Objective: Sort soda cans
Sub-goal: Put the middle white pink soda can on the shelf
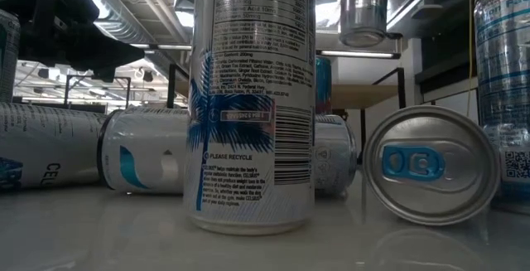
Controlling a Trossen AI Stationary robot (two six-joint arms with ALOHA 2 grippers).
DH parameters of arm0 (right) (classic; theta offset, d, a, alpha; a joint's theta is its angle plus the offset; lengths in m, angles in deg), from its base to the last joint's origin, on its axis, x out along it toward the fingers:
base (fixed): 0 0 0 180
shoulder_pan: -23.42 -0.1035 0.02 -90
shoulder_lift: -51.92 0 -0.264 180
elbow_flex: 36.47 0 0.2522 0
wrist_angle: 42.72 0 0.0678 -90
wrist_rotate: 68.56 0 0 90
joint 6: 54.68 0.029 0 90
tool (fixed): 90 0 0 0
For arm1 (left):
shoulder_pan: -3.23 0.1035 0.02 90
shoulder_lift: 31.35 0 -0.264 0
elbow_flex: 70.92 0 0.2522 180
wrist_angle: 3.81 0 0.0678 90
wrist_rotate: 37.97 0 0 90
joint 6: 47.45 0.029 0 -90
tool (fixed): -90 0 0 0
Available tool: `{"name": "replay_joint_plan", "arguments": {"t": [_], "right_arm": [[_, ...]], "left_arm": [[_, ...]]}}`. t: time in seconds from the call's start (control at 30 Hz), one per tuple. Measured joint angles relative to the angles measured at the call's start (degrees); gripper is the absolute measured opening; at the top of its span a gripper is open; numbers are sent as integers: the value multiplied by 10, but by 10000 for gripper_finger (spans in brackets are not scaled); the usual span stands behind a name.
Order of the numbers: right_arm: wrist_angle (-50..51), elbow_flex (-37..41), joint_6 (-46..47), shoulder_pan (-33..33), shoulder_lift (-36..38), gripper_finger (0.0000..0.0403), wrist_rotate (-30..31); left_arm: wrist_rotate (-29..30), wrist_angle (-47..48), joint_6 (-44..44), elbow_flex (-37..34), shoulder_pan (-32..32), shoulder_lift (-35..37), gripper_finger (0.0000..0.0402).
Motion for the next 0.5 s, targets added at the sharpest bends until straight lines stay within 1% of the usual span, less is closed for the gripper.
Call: {"name": "replay_joint_plan", "arguments": {"t": [0.17, 0.43, 0.5], "right_arm": [[41, -34, -51, 67, 0, 252, -25], [44, -37, -168, 196, 0, 254, -109], [44, -37, -197, 226, 0, 253, -122]], "left_arm": [[0, 0, 0, 0, 0, 0, 0], [0, 0, 0, 0, 0, 0, 0], [0, 0, 0, 0, 0, 0, 0]]}}
